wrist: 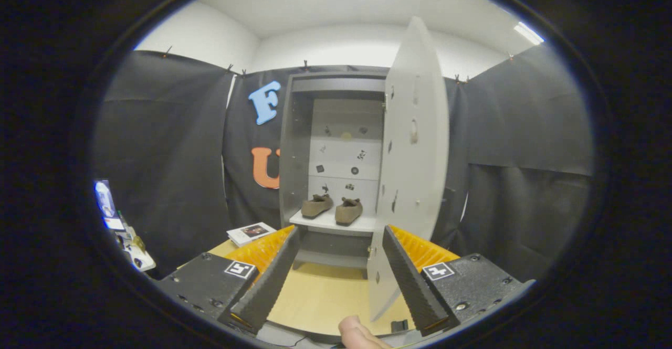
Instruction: Open the shoe cabinet door, grab the shoes and put them into the shoe cabinet, then close the shoe cabinet door.
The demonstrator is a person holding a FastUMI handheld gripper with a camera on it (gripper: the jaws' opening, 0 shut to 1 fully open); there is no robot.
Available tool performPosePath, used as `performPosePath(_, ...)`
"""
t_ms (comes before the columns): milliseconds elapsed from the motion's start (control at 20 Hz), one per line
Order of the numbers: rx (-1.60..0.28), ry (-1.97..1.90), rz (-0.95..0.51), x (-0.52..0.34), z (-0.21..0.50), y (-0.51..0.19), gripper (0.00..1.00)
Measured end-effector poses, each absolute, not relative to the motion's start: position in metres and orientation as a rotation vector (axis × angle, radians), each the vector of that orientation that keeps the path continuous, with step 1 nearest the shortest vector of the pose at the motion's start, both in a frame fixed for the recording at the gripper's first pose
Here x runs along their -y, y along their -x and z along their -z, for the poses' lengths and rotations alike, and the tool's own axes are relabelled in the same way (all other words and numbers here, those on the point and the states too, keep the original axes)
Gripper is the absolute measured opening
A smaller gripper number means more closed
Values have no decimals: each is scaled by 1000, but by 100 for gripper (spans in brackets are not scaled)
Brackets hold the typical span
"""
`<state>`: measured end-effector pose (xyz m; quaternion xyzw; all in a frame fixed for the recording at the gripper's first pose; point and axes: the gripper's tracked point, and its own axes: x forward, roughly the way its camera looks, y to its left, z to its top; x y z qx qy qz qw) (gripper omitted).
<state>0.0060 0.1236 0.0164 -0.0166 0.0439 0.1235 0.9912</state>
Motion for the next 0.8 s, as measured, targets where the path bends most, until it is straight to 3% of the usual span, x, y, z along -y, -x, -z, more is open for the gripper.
performPosePath(400,-40,-20,-137,20,-25,6,100)
performPosePath(800,-66,-9,-90,149,1,-77,100)
